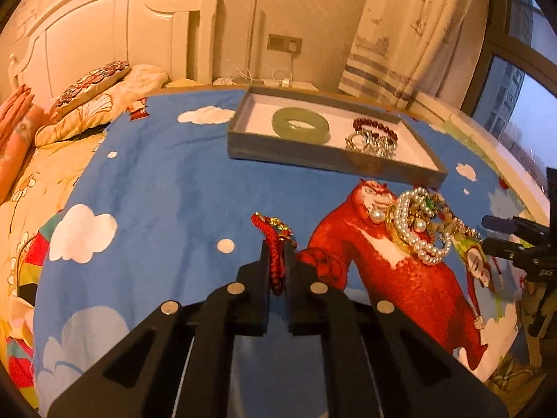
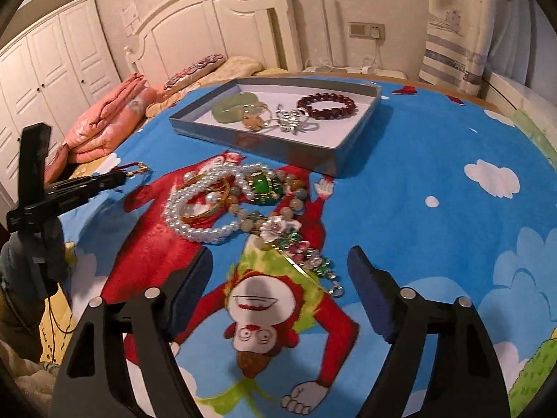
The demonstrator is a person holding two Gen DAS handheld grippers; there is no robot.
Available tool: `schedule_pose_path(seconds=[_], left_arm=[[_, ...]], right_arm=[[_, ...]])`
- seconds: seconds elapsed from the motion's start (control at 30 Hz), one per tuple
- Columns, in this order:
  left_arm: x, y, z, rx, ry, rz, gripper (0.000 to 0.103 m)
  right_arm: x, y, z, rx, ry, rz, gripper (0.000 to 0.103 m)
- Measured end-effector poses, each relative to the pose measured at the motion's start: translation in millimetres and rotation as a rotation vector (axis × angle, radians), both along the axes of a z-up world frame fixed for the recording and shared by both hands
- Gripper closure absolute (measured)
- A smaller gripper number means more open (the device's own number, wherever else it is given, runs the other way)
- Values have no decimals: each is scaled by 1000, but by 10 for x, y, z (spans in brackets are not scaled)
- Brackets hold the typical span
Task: Organize jewelry
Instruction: 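Grasp the red tassel ornament with the left gripper while the right gripper grasps the enamel flower brooch pin, then carry both items over the tray and open both grippers to drop them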
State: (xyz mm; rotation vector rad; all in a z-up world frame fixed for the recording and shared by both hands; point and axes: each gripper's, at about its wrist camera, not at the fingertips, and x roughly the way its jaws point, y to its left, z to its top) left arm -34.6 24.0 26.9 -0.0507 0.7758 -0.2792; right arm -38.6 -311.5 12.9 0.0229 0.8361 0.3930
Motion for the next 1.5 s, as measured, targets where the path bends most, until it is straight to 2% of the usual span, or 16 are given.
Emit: schedule_pose_path(seconds=[0.13,0.27,0.33,0.43,0.53,0.57,0.6,0.7,0.97,1.27,1.5], left_arm=[[-66,74,87,-28,-25,10,97],[-98,93,119,-30,-30,13,97],[-127,105,122,-31,-31,14,97],[-159,117,128,-33,-31,19,97],[-187,135,145,-32,-34,26,97],[-191,138,149,-32,-34,28,97],[-196,140,158,-33,-35,30,97],[-191,124,166,-36,-36,30,97],[-197,2,239,-35,-52,2,97],[-178,-14,310,-21,-64,3,97],[87,-163,504,19,-113,-51,97]], right_arm=[[107,36,-21,-41,12,43,31],[241,98,-64,-93,28,145,43],[312,72,-96,-81,50,180,48],[368,14,-100,-38,63,221,50],[306,55,-91,-141,27,240,70],[267,55,-89,-149,21,250,80],[217,55,-90,-161,12,257,83],[73,48,-93,-193,-12,238,84],[-116,-85,36,-106,-57,156,84],[31,-120,199,-62,-124,83,84],[310,-58,352,-41,-173,42,84]])
